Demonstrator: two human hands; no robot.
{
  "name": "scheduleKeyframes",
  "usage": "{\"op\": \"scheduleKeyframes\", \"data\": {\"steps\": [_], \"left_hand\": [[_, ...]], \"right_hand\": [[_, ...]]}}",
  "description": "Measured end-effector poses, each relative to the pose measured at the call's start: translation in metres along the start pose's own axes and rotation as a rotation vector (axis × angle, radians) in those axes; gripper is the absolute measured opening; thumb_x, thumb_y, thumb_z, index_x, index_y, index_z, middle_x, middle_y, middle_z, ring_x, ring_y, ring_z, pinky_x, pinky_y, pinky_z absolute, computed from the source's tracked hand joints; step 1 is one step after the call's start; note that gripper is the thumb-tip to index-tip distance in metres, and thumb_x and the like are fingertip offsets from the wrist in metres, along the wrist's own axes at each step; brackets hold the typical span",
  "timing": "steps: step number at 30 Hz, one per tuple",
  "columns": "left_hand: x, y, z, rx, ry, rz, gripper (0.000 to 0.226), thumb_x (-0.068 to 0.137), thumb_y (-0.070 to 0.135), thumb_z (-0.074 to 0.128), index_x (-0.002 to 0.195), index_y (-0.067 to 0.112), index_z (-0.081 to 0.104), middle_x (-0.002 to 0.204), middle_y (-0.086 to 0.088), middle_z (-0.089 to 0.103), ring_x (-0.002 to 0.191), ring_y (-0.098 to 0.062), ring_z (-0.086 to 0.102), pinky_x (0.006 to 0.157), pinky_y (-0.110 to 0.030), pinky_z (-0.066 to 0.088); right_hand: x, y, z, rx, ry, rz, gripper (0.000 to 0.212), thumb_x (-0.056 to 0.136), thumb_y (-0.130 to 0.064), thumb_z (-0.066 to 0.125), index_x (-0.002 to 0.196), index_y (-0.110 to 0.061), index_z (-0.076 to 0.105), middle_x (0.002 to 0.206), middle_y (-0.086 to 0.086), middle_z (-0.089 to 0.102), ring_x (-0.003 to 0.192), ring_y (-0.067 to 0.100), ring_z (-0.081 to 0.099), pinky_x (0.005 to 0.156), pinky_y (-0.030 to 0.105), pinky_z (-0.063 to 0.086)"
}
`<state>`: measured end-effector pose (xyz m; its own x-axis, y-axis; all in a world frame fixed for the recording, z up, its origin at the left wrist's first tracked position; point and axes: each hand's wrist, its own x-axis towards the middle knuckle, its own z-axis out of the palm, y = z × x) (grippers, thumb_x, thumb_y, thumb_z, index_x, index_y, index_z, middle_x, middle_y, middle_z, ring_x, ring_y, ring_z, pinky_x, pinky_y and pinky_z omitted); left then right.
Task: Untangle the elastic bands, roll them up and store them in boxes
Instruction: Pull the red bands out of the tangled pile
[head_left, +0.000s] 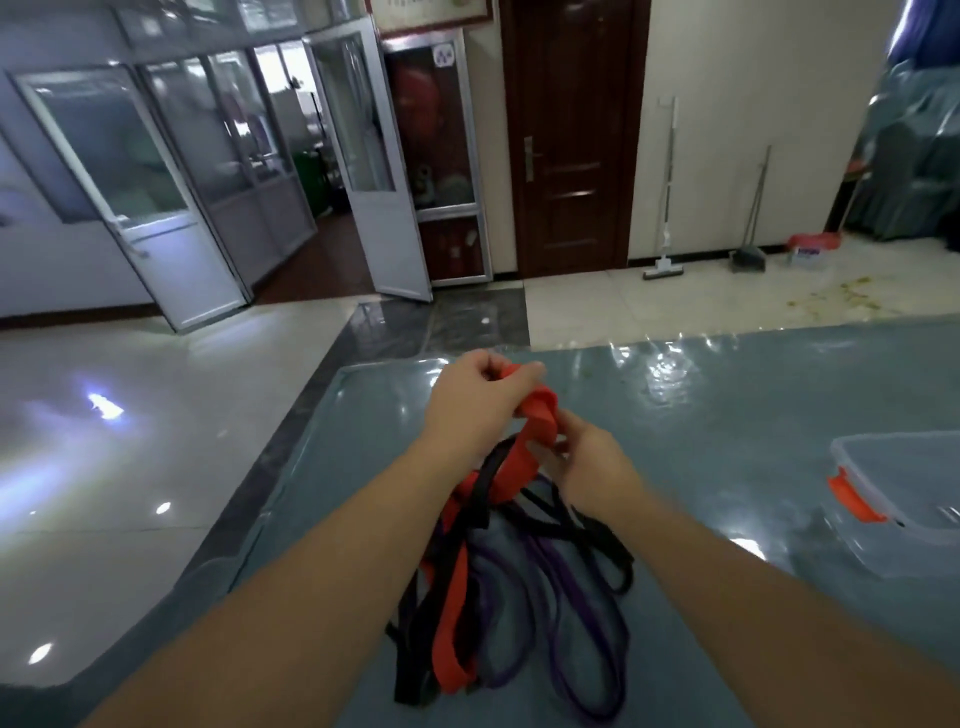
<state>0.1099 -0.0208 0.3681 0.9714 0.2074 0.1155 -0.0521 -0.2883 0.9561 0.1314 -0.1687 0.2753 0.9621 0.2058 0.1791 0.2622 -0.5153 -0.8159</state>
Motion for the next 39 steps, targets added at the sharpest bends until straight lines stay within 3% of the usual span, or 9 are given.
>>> {"op": "scheduleKeyframes", "data": {"steps": [2,5,9,15,22,25,31,35,39], "left_hand": [[0.006,0.008,-0.003,-0.177,-0.019,-0.035,0.031,0.090,0.040,0.079,0.088,0.013,0.064,0.079,-0.008,0.077,0.076,-0.024,0.076,0.083,-0.040,0.065],[0.011,0.015,-0.009,-0.343,-0.036,-0.066,0.022,0.103,0.032,0.064,0.098,0.010,0.063,0.096,-0.016,0.078,0.079,-0.021,0.073,0.085,-0.038,0.064],[0.015,-0.010,-0.022,-0.050,-0.086,-0.046,0.006,0.100,0.019,0.063,0.106,0.020,0.065,0.108,-0.003,0.074,0.091,-0.016,0.071,0.093,-0.042,0.061],[0.014,-0.044,-0.027,0.136,-0.260,-0.043,0.051,0.095,0.023,0.067,0.143,0.033,0.051,0.136,0.013,0.063,0.120,-0.008,0.063,0.104,-0.037,0.054],[0.025,-0.033,-0.021,0.249,-0.196,0.025,0.026,0.097,0.035,0.069,0.121,0.033,0.061,0.113,0.011,0.069,0.101,-0.012,0.068,0.084,-0.024,0.052],[0.032,-0.036,-0.023,0.232,-0.169,0.056,0.005,0.099,0.034,0.064,0.101,0.032,0.068,0.099,0.001,0.075,0.087,-0.014,0.071,0.081,-0.035,0.059],[0.037,-0.017,-0.038,0.250,-0.114,0.038,0.025,0.102,0.050,0.057,0.098,0.026,0.063,0.088,-0.003,0.074,0.087,-0.025,0.074,0.081,-0.044,0.061],[0.042,0.005,-0.047,0.116,-0.064,0.023,0.032,0.094,0.042,0.073,0.092,0.011,0.065,0.075,-0.002,0.061,0.072,-0.024,0.068,0.080,-0.047,0.064],[0.053,0.035,-0.038,-0.034,-0.031,-0.054,0.025,0.086,0.030,0.081,0.103,0.013,0.072,0.094,-0.006,0.073,0.088,-0.023,0.069,0.088,-0.049,0.060]], "right_hand": [[0.010,-0.015,-0.005,-0.011,0.026,0.034,0.006,0.103,-0.031,0.060,0.105,-0.026,0.064,0.090,-0.002,0.072,0.084,0.020,0.071,0.082,0.036,0.058],[0.024,-0.024,-0.007,0.062,0.037,0.142,0.026,0.098,-0.038,0.061,0.093,-0.014,0.068,0.087,0.000,0.077,0.082,0.024,0.075,0.083,0.047,0.062],[0.032,-0.049,-0.019,0.294,0.061,0.184,0.021,0.103,-0.028,0.059,0.103,-0.011,0.072,0.092,0.005,0.080,0.081,0.020,0.079,0.081,0.045,0.066],[0.037,-0.104,-0.049,0.406,0.107,0.076,0.013,0.106,-0.024,0.055,0.106,-0.018,0.067,0.100,0.003,0.079,0.087,0.016,0.079,0.079,0.036,0.066],[0.046,-0.157,-0.075,0.646,0.154,0.026,0.021,0.106,-0.020,0.055,0.118,-0.005,0.065,0.105,0.013,0.077,0.085,0.025,0.079,0.066,0.030,0.062],[0.054,-0.164,-0.088,0.786,0.215,0.021,0.021,0.106,-0.019,0.055,0.118,-0.003,0.062,0.111,0.018,0.074,0.091,0.029,0.078,0.072,0.036,0.063],[0.054,-0.133,-0.096,0.817,0.335,0.242,0.018,0.108,-0.023,0.052,0.107,-0.006,0.059,0.103,0.016,0.074,0.096,0.035,0.077,0.083,0.045,0.065],[0.048,-0.093,-0.092,0.728,0.186,0.518,0.041,0.104,-0.043,0.058,0.121,-0.005,0.060,0.097,0.017,0.080,0.094,0.038,0.077,0.085,0.047,0.064],[0.035,-0.064,-0.064,0.776,-0.094,0.577,0.067,0.097,-0.065,0.054,0.130,-0.006,0.056,0.110,0.017,0.079,0.105,0.037,0.075,0.095,0.050,0.060]]}}
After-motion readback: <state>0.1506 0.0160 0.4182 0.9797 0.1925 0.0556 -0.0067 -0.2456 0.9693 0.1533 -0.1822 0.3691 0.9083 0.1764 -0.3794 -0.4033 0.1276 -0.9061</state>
